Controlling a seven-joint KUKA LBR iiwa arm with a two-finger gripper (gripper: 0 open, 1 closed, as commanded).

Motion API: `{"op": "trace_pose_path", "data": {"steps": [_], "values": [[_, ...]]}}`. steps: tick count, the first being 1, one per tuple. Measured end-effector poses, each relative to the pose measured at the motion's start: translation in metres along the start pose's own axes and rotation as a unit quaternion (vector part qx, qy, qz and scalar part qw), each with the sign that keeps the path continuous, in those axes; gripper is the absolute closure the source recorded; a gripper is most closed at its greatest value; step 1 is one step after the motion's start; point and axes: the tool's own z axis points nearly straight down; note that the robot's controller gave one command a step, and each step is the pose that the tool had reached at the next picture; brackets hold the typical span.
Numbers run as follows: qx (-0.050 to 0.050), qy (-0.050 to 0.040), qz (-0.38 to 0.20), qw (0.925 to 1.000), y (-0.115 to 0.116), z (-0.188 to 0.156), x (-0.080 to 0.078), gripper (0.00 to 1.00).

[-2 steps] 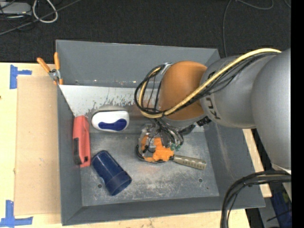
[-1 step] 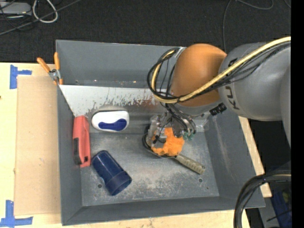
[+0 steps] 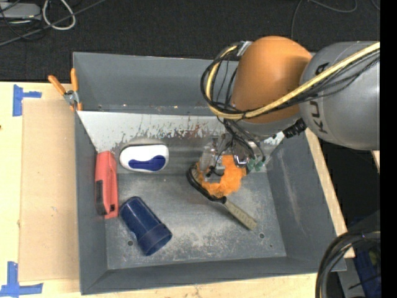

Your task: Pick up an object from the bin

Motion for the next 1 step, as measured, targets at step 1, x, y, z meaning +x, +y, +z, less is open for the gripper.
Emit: {"op": "trace_pose_path", "data": {"steps": [1], "values": [[0.0,-0.0041,-0.001,1.0,-0.0005,-0.0837,-0.0013,1.0]]}}
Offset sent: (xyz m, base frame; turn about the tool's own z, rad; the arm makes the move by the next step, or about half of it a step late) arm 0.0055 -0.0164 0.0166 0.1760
